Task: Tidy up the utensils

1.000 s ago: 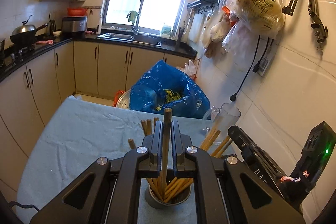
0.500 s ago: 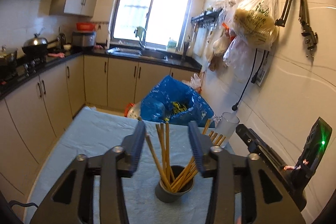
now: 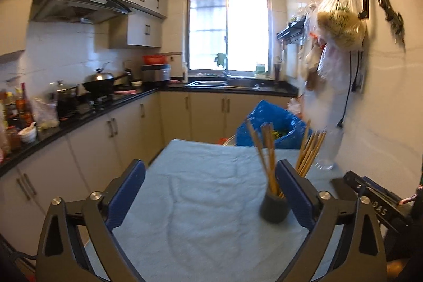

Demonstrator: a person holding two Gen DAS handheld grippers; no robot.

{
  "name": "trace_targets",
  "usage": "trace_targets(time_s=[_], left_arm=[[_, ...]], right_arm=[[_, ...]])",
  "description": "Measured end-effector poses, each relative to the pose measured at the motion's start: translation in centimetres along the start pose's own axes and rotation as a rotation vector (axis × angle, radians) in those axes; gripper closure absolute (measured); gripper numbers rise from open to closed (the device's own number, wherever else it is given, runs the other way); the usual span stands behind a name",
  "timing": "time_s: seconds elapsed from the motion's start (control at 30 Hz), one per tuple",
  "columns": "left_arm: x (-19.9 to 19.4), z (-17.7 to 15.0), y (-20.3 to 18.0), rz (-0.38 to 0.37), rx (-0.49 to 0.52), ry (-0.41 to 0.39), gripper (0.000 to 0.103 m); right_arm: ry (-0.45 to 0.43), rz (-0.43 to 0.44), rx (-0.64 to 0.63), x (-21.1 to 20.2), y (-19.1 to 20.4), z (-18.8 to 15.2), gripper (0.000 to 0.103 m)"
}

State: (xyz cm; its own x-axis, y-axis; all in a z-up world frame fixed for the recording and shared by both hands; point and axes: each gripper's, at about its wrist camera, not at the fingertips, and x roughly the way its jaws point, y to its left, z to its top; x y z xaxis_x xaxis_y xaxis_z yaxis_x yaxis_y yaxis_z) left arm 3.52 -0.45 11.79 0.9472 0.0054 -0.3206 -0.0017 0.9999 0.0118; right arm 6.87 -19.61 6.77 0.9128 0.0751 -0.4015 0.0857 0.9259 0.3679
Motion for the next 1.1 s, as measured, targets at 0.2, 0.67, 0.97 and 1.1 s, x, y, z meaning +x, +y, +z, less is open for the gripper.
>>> trace_targets(time_s=[0.2,0.67,0.97,1.1], left_arm=[[-1.7,-4.3,0.8,0.047,0.01,0.036,0.0],[-1.9,-7.6,2.8,0.073,-0.029,0.127,0.0],[-0.6,-8.2,2.8,0.055,-0.036,0.196,0.0],[0.1,-8.6,2.6,0.048,-0.04,0.227,0.0]], right_arm=[[0.078,-0.045,0.03,-0.9,-0.3,-4.3,0.046],[0.104,-0.108,-0.06,-1.7,2.1,-7.1,0.039],[0.106,-0.13,-0.104,-1.3,2.7,-7.8,0.036],[0.111,-0.141,-0.112,-1.1,2.6,-8.1,0.036]])
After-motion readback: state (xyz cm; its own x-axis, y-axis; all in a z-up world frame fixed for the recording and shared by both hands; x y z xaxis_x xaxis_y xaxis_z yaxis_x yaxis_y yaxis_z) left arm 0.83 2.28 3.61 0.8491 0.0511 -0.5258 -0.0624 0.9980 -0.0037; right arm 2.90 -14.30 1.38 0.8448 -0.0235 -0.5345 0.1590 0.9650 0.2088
